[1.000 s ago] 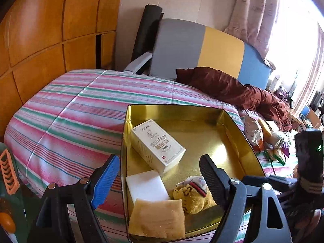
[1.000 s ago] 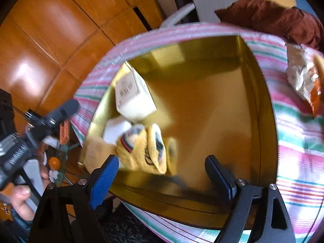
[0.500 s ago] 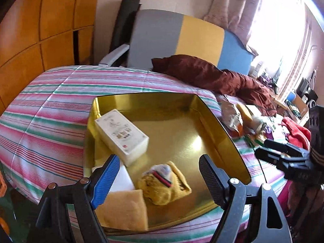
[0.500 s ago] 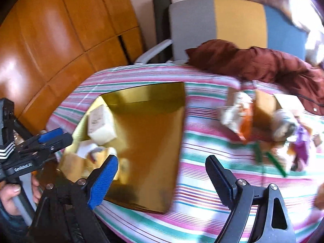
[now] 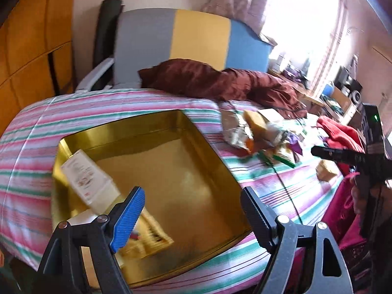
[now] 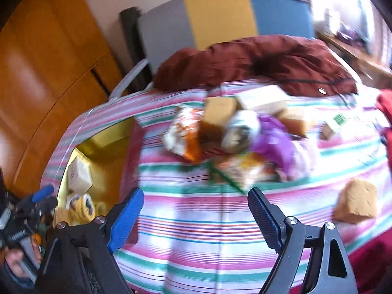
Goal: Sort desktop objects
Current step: 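Return both tools to the pile and grasp the white medicine box with the right tool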
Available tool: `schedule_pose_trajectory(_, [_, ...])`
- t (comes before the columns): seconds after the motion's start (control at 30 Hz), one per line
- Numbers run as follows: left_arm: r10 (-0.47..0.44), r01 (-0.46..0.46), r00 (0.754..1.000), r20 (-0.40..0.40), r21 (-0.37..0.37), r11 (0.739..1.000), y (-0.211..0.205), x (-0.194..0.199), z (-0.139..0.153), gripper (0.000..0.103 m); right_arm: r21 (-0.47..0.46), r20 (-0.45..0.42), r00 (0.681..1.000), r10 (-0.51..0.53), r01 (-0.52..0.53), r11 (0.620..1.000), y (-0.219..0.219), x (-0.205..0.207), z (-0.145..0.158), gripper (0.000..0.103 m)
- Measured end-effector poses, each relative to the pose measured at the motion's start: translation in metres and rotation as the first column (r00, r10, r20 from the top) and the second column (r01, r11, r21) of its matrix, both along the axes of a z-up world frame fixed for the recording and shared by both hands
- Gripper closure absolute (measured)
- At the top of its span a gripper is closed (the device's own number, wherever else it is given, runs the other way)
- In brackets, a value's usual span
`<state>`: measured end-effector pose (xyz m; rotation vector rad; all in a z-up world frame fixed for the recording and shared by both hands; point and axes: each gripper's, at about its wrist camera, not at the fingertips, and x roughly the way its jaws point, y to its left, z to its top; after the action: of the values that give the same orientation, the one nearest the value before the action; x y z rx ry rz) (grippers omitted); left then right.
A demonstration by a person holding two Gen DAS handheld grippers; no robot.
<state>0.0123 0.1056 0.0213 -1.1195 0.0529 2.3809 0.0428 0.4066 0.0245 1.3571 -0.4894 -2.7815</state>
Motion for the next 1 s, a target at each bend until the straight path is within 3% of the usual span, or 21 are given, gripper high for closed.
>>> schedule_pose_trajectory(0.27, [-0.106,0.108,0.993,0.046,-0.022,0.994,0.06,-0.032,-0.004,0.022,-0.077,0.008,0.992,-0.125,0.126,0.989,0.058,-0.002,0.001,0.016])
schedule_pose_trajectory(0.53, [-0.123,0.127,0.99,0.075,-0.053,0.991,0.099,-0.07,-0.011,0.022,-0.202,0.022,0.976,-0.217,0.217,0.955,0.096,-0.061,-0.001,0.018])
schedule_pose_trajectory(0.67, [-0.138,0.144,0.986,0.093,-0.067,0.987,0.112,-0.087,-0.017,0.021,-0.262,0.082,0.96,-0.267,0.28,0.924,0.111,-0.106,-0.015,0.023])
schedule_pose_trajectory(0.8, [-0.141,0.149,0.984,0.112,-0.068,0.986,0.12,-0.103,-0.023,0.021,-0.307,0.178,0.915,-0.361,0.401,0.863,0.128,-0.152,-0.04,0.023])
schedule_pose_trajectory(1.0, [-0.168,0.178,0.976,0.138,-0.066,0.982,0.131,-0.122,-0.036,0.021,-0.259,0.275,0.874,-0.401,0.469,0.844,0.13,-0.196,-0.065,0.014])
